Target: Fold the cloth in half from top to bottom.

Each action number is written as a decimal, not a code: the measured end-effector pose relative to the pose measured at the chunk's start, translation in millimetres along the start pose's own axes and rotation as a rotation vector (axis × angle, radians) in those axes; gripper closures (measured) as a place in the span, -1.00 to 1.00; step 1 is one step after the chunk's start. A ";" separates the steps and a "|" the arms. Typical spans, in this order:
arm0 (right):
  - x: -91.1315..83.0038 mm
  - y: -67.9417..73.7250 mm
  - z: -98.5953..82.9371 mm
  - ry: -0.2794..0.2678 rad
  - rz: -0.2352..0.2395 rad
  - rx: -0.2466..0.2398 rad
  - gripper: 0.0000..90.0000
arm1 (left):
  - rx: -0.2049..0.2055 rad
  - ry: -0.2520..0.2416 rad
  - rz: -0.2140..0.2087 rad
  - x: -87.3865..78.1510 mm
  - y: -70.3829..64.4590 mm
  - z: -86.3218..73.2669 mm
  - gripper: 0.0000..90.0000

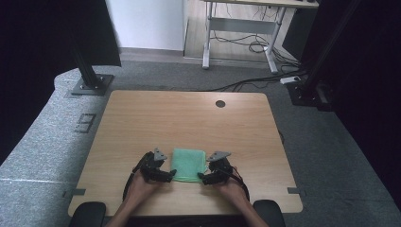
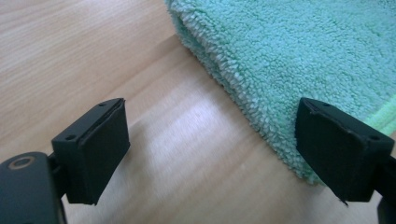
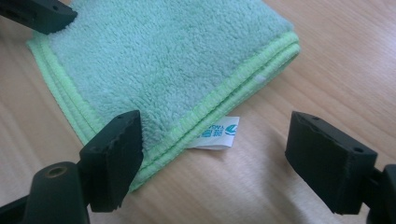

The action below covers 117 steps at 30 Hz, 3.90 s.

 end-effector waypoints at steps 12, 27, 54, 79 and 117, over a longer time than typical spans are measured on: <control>10.8 -21.0 6.3 -0.003 -0.043 0.051 -0.58 | -0.025 -0.021 -0.013 13.9 12.9 14.0 -0.80; 28.0 -43.0 21.5 -0.005 -0.108 0.070 -0.57 | -0.046 -0.045 -0.008 31.2 36.5 34.5 -0.83; 50.5 -71.0 34.0 -0.027 -0.110 0.158 -0.60 | -0.073 -0.055 0.012 47.7 61.5 56.3 -0.87; 22.4 -65.8 43.8 -0.015 -0.061 0.106 -0.94 | 0.034 -0.049 -0.044 20.1 45.2 61.3 -0.95; -51.5 -72.8 13.4 -0.076 -0.099 0.074 -1.00 | 0.143 -0.092 -0.006 -56.2 24.4 26.5 -1.00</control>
Point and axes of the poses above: each handheld gripper's, and its own axes: x roughly forward along the jaws, z roughly out of its top, y roughly to its left, the point moved 2 cm from there along x, roughly forward along the jaws, and after that the axes turned 9 degrees about -z, right-handed, at the moved point
